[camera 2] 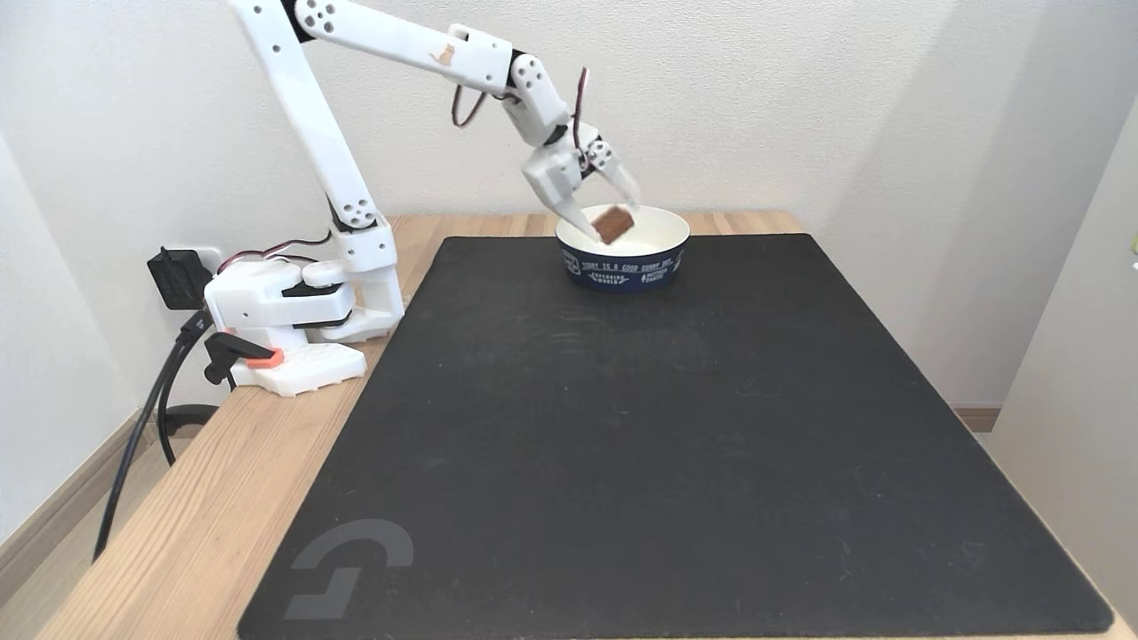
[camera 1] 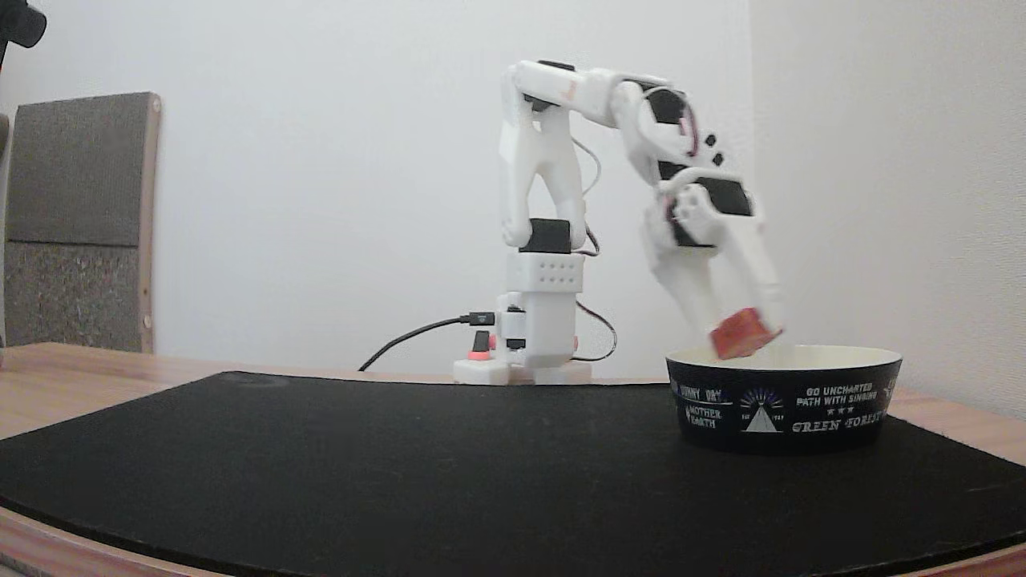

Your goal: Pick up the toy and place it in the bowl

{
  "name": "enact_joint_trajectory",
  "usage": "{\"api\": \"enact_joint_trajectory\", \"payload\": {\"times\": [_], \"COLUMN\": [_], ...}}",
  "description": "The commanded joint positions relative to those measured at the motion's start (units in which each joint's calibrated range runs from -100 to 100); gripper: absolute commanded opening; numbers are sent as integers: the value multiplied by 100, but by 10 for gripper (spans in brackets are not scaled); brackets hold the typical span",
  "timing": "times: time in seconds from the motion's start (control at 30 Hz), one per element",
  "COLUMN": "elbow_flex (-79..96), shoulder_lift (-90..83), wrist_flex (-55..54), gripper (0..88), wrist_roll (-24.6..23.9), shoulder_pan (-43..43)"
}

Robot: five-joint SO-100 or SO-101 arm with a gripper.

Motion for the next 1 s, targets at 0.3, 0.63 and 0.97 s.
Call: {"api": "enact_joint_trajectory", "payload": {"times": [0.3,0.63,0.97], "elbow_flex": [-374,2393,5079], "shoulder_lift": [-1756,-3465,-6858], "wrist_flex": [271,449,491], "gripper": [199,46,46], "wrist_roll": [27,-20,-30], "shoulder_pan": [1693,2839,2161]}}
